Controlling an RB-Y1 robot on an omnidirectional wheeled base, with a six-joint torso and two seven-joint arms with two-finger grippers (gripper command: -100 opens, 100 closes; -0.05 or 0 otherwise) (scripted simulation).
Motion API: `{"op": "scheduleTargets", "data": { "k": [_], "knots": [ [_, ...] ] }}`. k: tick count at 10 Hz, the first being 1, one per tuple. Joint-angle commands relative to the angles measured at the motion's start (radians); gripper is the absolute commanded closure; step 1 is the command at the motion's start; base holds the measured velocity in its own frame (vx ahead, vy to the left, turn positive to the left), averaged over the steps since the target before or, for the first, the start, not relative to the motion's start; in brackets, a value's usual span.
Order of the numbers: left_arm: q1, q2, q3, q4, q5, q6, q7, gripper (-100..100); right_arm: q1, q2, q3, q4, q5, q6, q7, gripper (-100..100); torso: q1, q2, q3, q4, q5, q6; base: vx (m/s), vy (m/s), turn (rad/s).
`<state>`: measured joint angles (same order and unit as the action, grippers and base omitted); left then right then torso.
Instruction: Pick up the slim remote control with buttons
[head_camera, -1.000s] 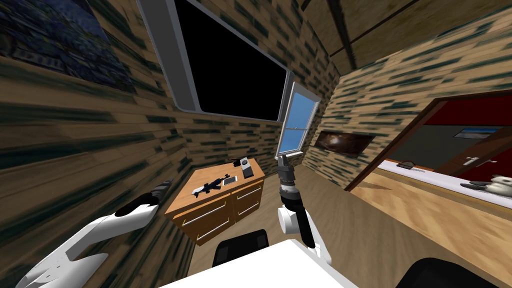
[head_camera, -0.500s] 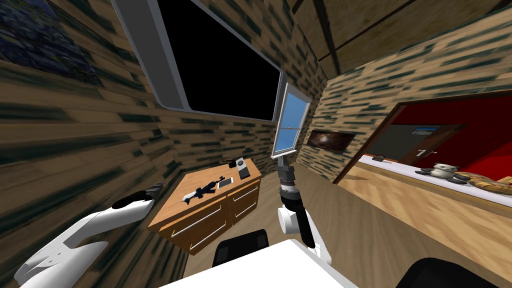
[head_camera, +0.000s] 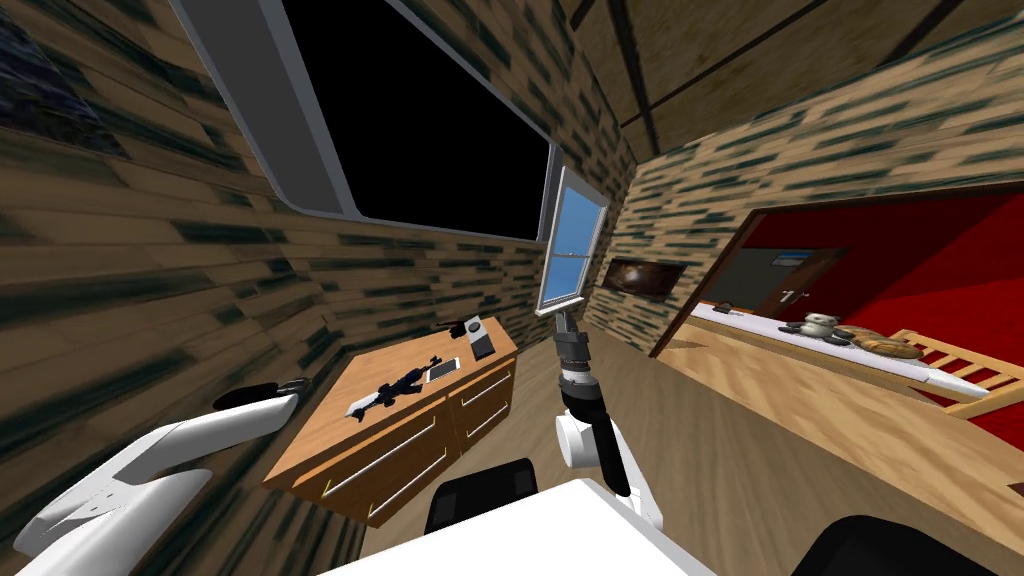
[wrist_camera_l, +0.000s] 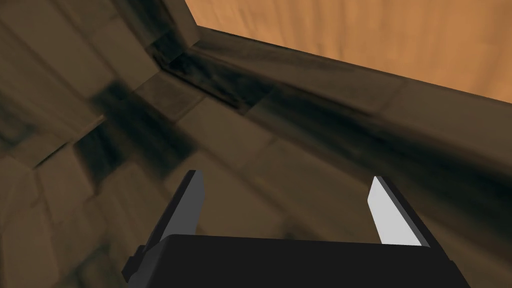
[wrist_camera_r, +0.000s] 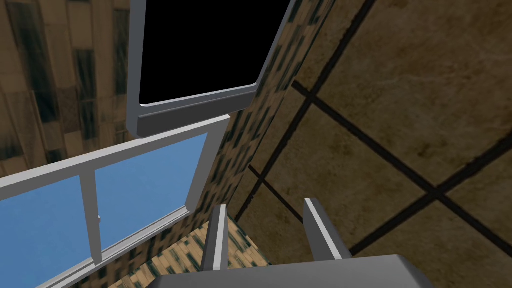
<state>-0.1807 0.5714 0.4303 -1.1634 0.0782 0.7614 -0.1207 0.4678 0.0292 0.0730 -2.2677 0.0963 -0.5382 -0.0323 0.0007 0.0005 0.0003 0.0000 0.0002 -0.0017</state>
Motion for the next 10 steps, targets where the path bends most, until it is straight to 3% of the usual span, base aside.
{"op": "scheduleTargets", "data": {
  "k": [1,2,4,5,6,7,10],
  "knots": [
    [-0.015,0.001,0.001,0.036,-0.006,0.014,0.002,-100,0.000,0.000,0.000,0.000,0.000,0.000,0.000,0,0.000,0.000,0.000,0.000,0.000,0.000,0.000,0.005,0.026],
    [-0.047,0.013,0.025,0.063,-0.002,0.067,0.000,-100,0.000,0.000,0.000,0.000,0.000,0.000,0.000,0,0.000,0.000,0.000,0.000,0.000,0.000,-0.002,0.005,-0.156],
    [-0.047,0.013,0.025,0.094,-0.002,0.067,0.000,-100,0.000,0.000,0.000,0.000,0.000,0.000,0.000,0,0.000,0.000,0.000,0.000,0.000,0.000,-0.001,0.009,-0.046],
    [-0.079,0.025,0.048,0.121,0.002,0.120,-0.002,-100,0.000,0.000,0.000,0.000,0.000,0.000,0.000,0,0.000,0.000,0.000,0.000,0.000,0.000,-0.003,0.005,-0.119],
    [-0.079,0.025,0.048,0.151,0.002,0.120,-0.002,-100,0.000,0.000,0.000,0.000,0.000,0.000,0.000,0,0.000,0.000,0.000,0.000,0.000,0.001,-0.004,0.010,-0.102],
    [-0.111,0.036,0.071,0.190,0.006,0.158,-0.004,-100,0.000,0.000,0.000,0.000,0.000,0.000,0.000,0,0.000,0.000,0.000,0.000,0.000,0.000,-0.007,0.010,-0.178],
    [-0.142,0.046,0.094,0.261,0.009,0.219,-0.006,-100,0.000,0.000,0.000,0.000,0.000,0.000,0.000,0,0.000,0.001,0.000,0.000,0.000,0.000,-0.007,0.009,-0.091]
  ]
}}
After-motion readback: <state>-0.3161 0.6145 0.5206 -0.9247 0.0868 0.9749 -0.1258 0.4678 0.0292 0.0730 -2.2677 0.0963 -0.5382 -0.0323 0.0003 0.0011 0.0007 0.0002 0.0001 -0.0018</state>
